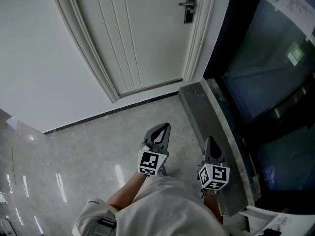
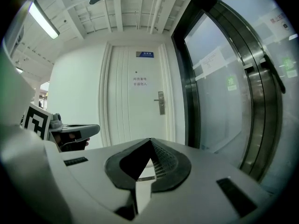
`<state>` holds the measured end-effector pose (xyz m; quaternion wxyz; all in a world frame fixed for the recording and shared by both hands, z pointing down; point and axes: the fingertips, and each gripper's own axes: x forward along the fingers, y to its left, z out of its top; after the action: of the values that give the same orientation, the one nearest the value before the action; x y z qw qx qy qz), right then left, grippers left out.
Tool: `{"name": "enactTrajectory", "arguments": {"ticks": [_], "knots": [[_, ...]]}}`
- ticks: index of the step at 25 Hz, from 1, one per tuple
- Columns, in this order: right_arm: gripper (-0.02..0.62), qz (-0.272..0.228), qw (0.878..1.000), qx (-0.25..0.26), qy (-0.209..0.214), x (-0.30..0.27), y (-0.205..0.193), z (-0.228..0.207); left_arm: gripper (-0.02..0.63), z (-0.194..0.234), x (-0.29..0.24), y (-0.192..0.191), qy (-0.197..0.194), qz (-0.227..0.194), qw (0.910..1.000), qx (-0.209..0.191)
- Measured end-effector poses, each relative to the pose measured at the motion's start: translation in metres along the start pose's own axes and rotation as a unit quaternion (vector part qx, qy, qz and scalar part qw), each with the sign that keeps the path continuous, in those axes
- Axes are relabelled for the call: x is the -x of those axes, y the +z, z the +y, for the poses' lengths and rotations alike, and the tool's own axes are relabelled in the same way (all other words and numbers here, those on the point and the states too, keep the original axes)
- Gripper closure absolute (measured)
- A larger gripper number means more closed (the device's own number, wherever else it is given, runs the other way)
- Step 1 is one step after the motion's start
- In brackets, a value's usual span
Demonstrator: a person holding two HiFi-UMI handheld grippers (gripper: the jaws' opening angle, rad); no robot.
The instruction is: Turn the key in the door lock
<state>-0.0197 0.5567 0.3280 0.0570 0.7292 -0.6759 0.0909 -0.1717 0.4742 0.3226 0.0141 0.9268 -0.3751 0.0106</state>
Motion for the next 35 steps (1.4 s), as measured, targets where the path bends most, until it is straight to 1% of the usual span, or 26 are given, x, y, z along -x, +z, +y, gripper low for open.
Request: {"name": "enactTrajectory", "arguments": {"ticks": [5,12,16,20,22,26,28,31,35], "knots": [[0.597,-0.001,1.0,-0.002,-0.004,-0.033,0.005,0.005,0.598,0.029,-0.021,-0.004,0.008,0.01,0.9999,0.0],[0.597,-0.002,1.0,-0.004,-0.009,-0.067,0.009,-0.01,0.598,0.045,-0.05,-0.004,0.009,0.011,0.9999,-0.003],[0.597,-0.007,1.0,-0.007,0.005,-0.097,0.013,-0.017,0.598,0.051,-0.07,-0.008,0.018,0.014,0.9997,-0.004],[0.597,-0.006,1.0,-0.003,0.03,-0.148,0.022,-0.026,0.598,0.071,-0.108,-0.01,0.038,0.017,0.9991,-0.002],[0.597,-0.005,0.999,-0.003,0.04,-0.175,0.028,-0.036,0.598,0.078,-0.13,-0.01,0.047,0.018,0.9987,0.0],[0.597,-0.002,0.999,-0.007,0.043,-0.221,0.04,-0.07,0.598,0.092,-0.178,-0.009,0.064,0.027,0.9976,-0.003],[0.597,0.001,0.999,-0.008,0.05,-0.244,0.045,-0.086,0.598,0.097,-0.204,-0.004,0.075,0.025,0.9968,-0.003],[0.597,0.003,0.998,-0.005,0.062,-0.277,0.054,-0.112,0.598,0.097,-0.241,0.003,0.087,0.019,0.996,-0.001],[0.597,-0.001,0.998,-0.003,0.069,-0.323,0.071,-0.149,0.598,0.1,-0.288,0.007,0.102,0.021,0.9946,-0.002]]}}
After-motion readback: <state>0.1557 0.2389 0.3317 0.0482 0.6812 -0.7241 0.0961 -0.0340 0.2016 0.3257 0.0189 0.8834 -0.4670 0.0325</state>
